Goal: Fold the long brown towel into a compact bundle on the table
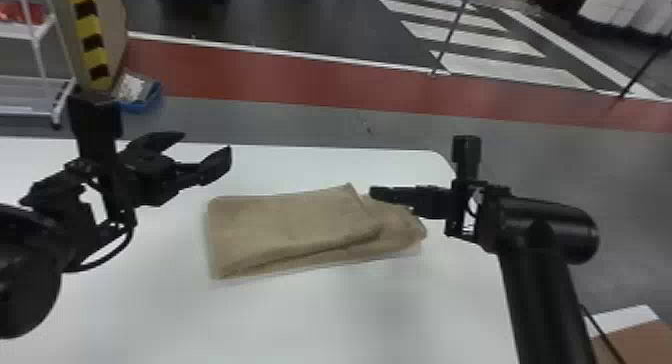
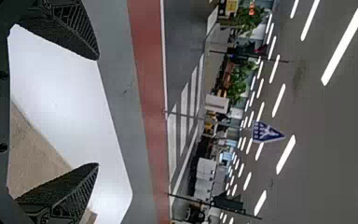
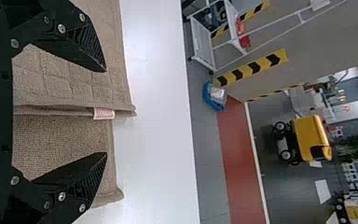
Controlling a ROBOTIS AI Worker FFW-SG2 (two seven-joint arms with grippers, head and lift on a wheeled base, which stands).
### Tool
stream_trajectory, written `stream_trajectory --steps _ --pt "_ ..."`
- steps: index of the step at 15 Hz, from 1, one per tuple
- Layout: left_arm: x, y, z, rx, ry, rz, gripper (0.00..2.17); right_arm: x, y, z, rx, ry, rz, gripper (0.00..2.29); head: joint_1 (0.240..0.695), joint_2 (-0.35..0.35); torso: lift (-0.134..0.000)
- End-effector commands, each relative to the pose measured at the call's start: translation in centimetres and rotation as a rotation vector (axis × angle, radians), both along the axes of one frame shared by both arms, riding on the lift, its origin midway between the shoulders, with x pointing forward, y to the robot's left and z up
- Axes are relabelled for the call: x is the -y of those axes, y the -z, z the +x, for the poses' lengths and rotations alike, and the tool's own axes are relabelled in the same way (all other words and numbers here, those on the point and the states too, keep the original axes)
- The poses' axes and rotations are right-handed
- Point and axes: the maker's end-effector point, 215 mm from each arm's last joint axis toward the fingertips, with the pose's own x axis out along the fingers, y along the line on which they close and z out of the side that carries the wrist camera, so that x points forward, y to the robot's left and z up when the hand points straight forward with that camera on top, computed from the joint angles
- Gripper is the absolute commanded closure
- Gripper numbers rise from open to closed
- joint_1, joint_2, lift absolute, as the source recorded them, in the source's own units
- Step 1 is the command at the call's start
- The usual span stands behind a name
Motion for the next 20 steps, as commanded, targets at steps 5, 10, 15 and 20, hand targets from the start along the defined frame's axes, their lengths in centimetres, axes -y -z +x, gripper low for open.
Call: stream_trajectory --steps 5,10,15,20 --pt "-4.6 -1.0 -0.7 0.043 -0.034 -0.054 0.07 -2.1 2.7 1.1 -0.098 -0.016 -0.091 0.41 0.667 -0.222 -0.123" --pt "-4.4 -1.2 -0.8 0.029 -0.012 -0.092 0.08 -3.7 4.4 1.4 -0.144 -0.044 -0.161 0.41 0.676 -0.198 -0.123" --pt "-4.3 -1.4 -0.9 0.025 0.003 -0.116 0.08 -3.8 5.5 1.2 -0.192 -0.054 -0.198 0.59 0.683 -0.196 -0.123" --pt "-4.3 -1.1 -1.0 0.015 0.006 -0.116 0.08 -4.6 5.3 0.8 -0.184 -0.062 -0.176 1.24 0.69 -0.19 -0.123"
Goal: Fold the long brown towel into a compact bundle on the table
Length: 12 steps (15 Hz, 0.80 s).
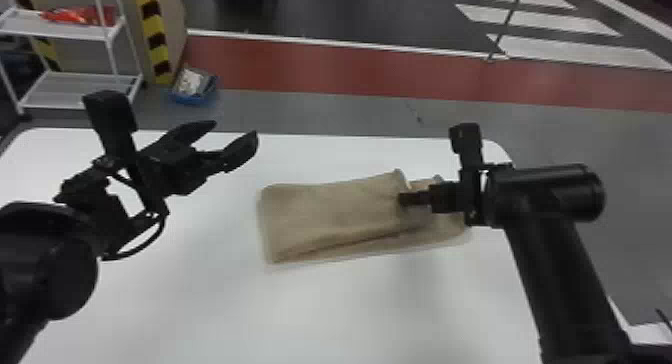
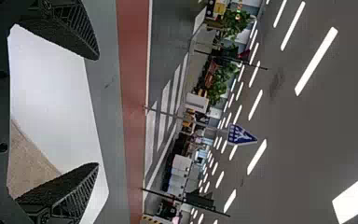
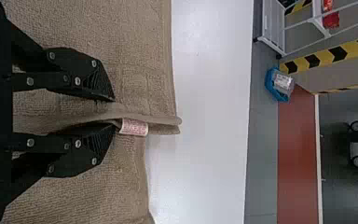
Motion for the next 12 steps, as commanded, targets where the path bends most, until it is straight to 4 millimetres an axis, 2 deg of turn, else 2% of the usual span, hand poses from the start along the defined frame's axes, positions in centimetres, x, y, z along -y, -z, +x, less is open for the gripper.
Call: stream_trajectory --steps 1,3,5,12 --pt "0.0 0.1 -0.1 -0.005 0.001 -0.003 0.08 -0.2 -0.8 -0.3 0.023 0.003 0.014 1.24 0.692 -0.189 -0.123" --pt "0.0 0.1 -0.1 -0.008 0.003 -0.006 0.08 -0.1 -1.3 -0.8 0.017 0.012 0.011 1.24 0.691 -0.187 -0.123" --pt "0.2 0.2 -0.2 -0.015 0.007 -0.013 0.08 0.3 -1.3 -1.2 0.007 0.02 -0.002 1.01 0.69 -0.188 -0.123" --pt "0.3 0.4 -0.5 -0.024 0.018 -0.019 0.08 -0.1 -1.9 -1.7 0.004 0.022 0.003 1.01 0.693 -0.197 -0.123"
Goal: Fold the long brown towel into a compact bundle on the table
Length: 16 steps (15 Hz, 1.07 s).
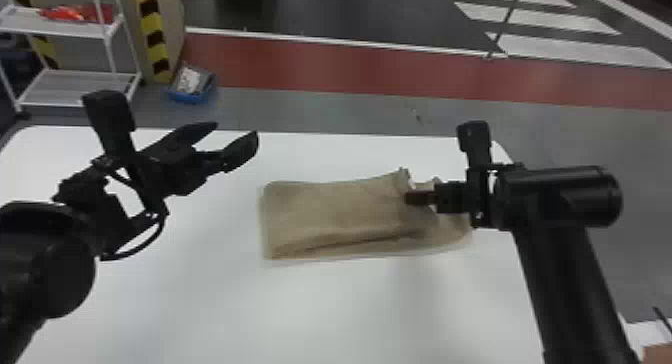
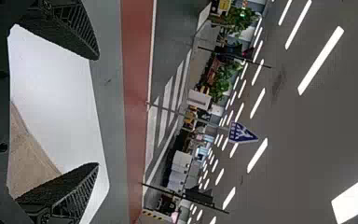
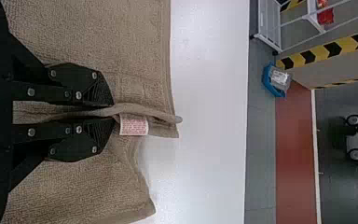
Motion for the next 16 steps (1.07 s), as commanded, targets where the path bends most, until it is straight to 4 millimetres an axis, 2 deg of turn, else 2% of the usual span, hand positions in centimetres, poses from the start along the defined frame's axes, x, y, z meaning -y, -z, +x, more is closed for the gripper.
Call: stream_trajectory --steps 1,3,4,5,9,14,16 --pt "0.0 0.1 -0.1 -0.002 0.002 -0.002 0.08 -0.4 -0.5 -0.2 -0.005 0.0 0.002 1.01 0.693 -0.197 -0.123" --pt "0.2 0.2 -0.3 -0.007 0.009 -0.004 0.08 -0.6 -0.7 -0.4 -0.01 0.003 0.004 1.0 0.693 -0.195 -0.123" --pt "0.1 0.3 -0.3 -0.009 0.008 -0.004 0.08 -0.7 -0.7 -0.4 -0.013 0.004 0.003 0.87 0.693 -0.194 -0.123" --pt "-0.2 0.4 -0.4 -0.012 0.005 -0.006 0.08 -0.6 -0.7 -0.4 -0.017 0.006 -0.002 0.83 0.693 -0.194 -0.123" --pt "-0.4 0.4 -0.3 -0.017 0.005 -0.006 0.08 -0.4 -0.7 -0.1 -0.018 0.007 -0.007 0.83 0.693 -0.19 -0.123" --pt "-0.1 0.5 -0.8 -0.026 0.013 -0.011 0.08 -0.8 0.0 -1.0 -0.045 0.006 -0.009 0.83 0.695 -0.189 -0.123" --pt "-0.1 0.8 -0.8 -0.038 0.016 -0.007 0.08 -0.6 -0.3 -1.3 -0.044 0.011 -0.007 0.83 0.695 -0.191 -0.123"
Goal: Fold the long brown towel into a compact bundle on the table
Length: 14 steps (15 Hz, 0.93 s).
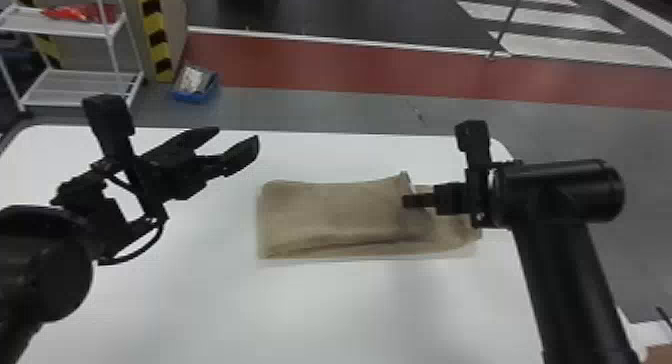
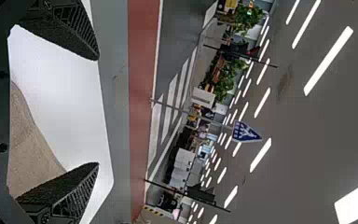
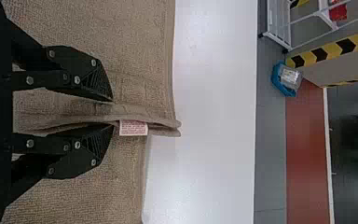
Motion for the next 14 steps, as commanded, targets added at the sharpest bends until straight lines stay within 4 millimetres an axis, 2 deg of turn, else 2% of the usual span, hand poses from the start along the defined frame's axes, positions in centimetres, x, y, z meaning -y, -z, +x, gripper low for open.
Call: stream_trajectory --steps 1,7,8,9,10,14 --pt "0.0 0.3 0.0 -0.012 0.002 0.003 0.08 0.1 -0.3 -0.3 -0.004 0.004 0.003 0.83 0.695 -0.192 -0.123" --pt "0.2 0.5 -0.3 -0.017 0.01 0.003 0.08 -0.2 -0.6 -0.6 0.0 0.002 0.002 0.84 0.695 -0.194 -0.123" --pt "0.1 0.6 -0.3 -0.018 0.008 0.003 0.08 -0.2 -0.9 -0.7 0.009 0.003 0.001 0.93 0.695 -0.194 -0.123" --pt "0.1 0.2 -0.3 -0.012 0.009 0.001 0.08 -0.4 -1.1 -1.0 0.003 0.004 0.01 1.43 0.695 -0.194 -0.123" --pt "0.2 0.2 -0.3 -0.012 0.011 0.001 0.08 -0.5 -1.7 -1.1 0.008 0.006 0.013 1.67 0.695 -0.194 -0.123" --pt "0.1 0.2 -0.3 -0.013 0.01 0.001 0.08 -0.6 -4.4 -2.7 0.042 0.031 0.045 1.67 0.695 -0.191 -0.123"
